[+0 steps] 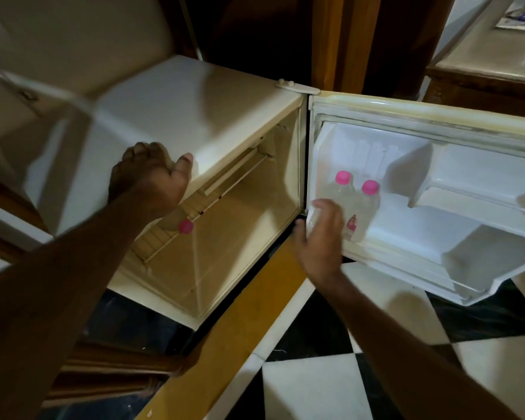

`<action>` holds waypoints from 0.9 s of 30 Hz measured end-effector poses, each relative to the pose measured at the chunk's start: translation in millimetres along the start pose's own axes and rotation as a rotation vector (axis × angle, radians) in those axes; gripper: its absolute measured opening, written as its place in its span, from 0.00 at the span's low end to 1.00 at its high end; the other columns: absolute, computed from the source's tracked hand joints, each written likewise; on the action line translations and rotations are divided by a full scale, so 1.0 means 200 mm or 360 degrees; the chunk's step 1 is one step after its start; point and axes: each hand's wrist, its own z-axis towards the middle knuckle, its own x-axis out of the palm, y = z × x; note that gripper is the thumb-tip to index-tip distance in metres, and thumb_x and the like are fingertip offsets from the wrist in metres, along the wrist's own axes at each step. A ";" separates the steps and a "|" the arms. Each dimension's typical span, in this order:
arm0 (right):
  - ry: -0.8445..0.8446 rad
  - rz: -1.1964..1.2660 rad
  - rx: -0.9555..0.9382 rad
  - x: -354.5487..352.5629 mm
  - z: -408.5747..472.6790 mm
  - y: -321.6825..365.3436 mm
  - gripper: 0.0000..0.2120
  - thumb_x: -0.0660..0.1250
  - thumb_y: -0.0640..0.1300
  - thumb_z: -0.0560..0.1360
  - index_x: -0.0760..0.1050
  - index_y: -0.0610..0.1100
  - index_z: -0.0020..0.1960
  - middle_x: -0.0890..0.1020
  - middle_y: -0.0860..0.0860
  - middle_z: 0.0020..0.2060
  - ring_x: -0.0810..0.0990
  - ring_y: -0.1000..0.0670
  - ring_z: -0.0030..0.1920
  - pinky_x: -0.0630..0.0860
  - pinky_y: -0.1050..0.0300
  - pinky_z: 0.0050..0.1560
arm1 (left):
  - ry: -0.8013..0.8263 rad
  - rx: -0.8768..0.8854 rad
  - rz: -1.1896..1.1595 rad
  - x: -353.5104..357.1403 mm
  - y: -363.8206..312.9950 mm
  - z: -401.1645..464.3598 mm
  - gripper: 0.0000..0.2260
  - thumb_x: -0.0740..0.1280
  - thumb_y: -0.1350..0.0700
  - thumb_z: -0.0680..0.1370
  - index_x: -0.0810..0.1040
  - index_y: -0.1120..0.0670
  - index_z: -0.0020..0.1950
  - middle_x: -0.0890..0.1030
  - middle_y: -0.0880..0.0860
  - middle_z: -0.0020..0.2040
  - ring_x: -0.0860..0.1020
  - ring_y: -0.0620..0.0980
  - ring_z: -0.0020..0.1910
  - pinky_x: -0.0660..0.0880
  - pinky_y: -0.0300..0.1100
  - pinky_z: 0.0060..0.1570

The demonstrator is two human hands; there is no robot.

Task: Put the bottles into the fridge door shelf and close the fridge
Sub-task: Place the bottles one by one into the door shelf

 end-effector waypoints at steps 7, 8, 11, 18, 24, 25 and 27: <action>0.1237 0.0651 0.0707 0.78 -0.11 0.52 0.34 0.71 0.55 0.73 0.63 0.46 0.73 0.78 0.45 0.62 0.77 0.44 0.61 0.73 0.64 0.50 | -0.0020 0.0002 -0.0017 0.01 0.01 0.01 0.36 0.47 0.36 0.82 0.66 0.63 0.75 0.71 0.66 0.72 0.69 0.64 0.73 0.67 0.58 0.69; 0.1291 0.0675 0.0742 0.87 -0.10 0.55 0.36 0.70 0.57 0.74 0.60 0.45 0.75 0.78 0.46 0.63 0.76 0.45 0.63 0.72 0.66 0.49 | -0.0022 0.0003 -0.0017 0.02 0.01 0.01 0.35 0.47 0.36 0.81 0.67 0.62 0.75 0.71 0.66 0.71 0.70 0.64 0.72 0.68 0.59 0.68; 0.1243 0.0551 0.0731 1.02 -0.07 0.59 0.36 0.65 0.61 0.75 0.61 0.43 0.76 0.75 0.44 0.68 0.71 0.43 0.69 0.69 0.55 0.66 | -0.0028 -0.0009 -0.0028 0.02 0.00 0.01 0.35 0.47 0.36 0.81 0.68 0.62 0.73 0.72 0.66 0.69 0.72 0.64 0.70 0.71 0.60 0.66; 0.0867 0.1302 0.1280 0.71 -0.22 0.51 0.20 0.71 0.39 0.75 0.74 0.37 0.65 0.80 0.35 0.58 0.81 0.39 0.58 0.78 0.42 0.60 | -0.0007 0.0018 -0.0012 0.00 0.00 0.01 0.36 0.46 0.36 0.82 0.64 0.64 0.77 0.69 0.67 0.74 0.67 0.65 0.75 0.66 0.60 0.71; 0.0538 0.1526 0.1161 -0.01 -0.45 0.29 0.18 0.70 0.37 0.74 0.76 0.42 0.64 0.81 0.43 0.58 0.81 0.44 0.58 0.80 0.46 0.55 | -0.0011 0.0025 0.0008 -0.01 -0.01 -0.01 0.37 0.46 0.36 0.82 0.66 0.65 0.75 0.71 0.68 0.72 0.69 0.66 0.73 0.68 0.59 0.70; 0.0489 0.1468 0.1178 -0.12 -0.45 0.26 0.16 0.71 0.37 0.74 0.78 0.45 0.61 0.82 0.45 0.56 0.82 0.45 0.56 0.81 0.48 0.52 | -0.0028 0.0031 0.0010 -0.01 -0.01 -0.01 0.37 0.46 0.36 0.81 0.67 0.65 0.74 0.72 0.69 0.71 0.70 0.67 0.71 0.69 0.60 0.69; 0.0359 0.1212 0.1221 -0.32 -0.46 0.22 0.13 0.71 0.38 0.74 0.80 0.49 0.56 0.82 0.48 0.54 0.82 0.47 0.55 0.82 0.49 0.51 | -0.0061 0.0061 0.0013 -0.01 0.00 -0.01 0.37 0.46 0.36 0.81 0.68 0.66 0.73 0.72 0.70 0.69 0.71 0.68 0.70 0.70 0.60 0.67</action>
